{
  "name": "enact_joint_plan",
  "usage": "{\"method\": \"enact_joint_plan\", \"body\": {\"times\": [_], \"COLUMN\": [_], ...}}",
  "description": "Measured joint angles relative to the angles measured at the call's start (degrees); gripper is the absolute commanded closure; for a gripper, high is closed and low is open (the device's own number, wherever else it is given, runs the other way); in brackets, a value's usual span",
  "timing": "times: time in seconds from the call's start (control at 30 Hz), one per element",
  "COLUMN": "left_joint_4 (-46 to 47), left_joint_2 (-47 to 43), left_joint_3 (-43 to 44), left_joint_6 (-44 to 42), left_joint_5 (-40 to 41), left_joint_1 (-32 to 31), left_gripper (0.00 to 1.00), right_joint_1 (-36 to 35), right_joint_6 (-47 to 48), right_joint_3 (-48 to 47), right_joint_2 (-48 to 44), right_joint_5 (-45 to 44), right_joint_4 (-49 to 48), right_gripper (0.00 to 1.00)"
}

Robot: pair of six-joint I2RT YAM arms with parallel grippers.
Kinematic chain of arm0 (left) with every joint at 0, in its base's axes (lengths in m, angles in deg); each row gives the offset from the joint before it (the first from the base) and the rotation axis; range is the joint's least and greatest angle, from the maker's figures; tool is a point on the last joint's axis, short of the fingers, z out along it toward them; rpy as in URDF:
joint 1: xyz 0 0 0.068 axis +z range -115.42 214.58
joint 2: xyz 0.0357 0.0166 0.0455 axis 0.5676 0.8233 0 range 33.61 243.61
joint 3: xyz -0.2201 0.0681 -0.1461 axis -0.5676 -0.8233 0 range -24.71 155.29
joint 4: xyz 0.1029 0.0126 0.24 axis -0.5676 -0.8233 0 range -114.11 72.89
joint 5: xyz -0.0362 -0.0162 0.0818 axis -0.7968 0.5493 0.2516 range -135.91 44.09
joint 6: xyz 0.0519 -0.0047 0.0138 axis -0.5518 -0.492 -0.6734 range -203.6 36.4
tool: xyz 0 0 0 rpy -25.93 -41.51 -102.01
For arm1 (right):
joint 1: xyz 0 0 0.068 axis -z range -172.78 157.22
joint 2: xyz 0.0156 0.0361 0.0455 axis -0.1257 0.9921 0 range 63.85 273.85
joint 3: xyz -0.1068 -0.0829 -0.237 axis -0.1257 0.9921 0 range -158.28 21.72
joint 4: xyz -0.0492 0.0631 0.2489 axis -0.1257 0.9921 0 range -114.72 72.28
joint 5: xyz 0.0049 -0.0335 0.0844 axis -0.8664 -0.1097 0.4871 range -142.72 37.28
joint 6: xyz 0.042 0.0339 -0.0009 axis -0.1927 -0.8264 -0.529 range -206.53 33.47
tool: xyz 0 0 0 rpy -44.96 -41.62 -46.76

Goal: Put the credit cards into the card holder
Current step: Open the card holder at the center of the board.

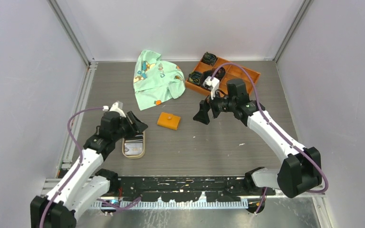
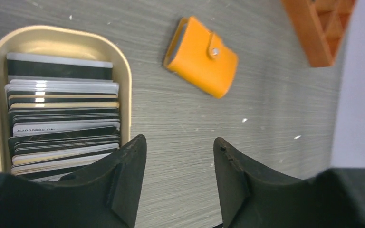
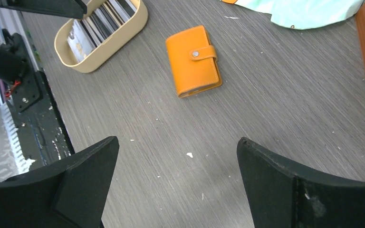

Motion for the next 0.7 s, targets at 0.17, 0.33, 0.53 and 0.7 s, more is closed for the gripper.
{"method": "enact_joint_plan", "body": {"times": [0.17,0.33,0.53,0.7], "left_joint_4": [0.8,3.1,7.0,8.0], "left_joint_2": [11.0,24.4,37.8,47.8], "left_joint_3": [1.6,7.9,15.8,23.5], "left_joint_6": [-0.6,-6.1,-16.3,-21.6], "left_joint_5": [7.2,11.4,13.0,10.6], "left_joint_1": [-8.2,-16.2,-16.2,-14.2], "left_gripper": [0.59,0.54,0.41,0.38], "right_joint_1": [0.0,0.0,0.0,0.0], "right_joint_6": [4.7,6.5,7.1,7.1], "right_joint_3": [-3.2,-8.0,-8.7,-8.9], "right_joint_2": [3.5,9.9,11.0,11.1], "right_joint_5": [-1.6,-2.8,-2.7,-2.6], "right_joint_4": [4.5,10.5,13.6,14.6], "right_gripper": [0.02,0.04,0.04,0.04]}}
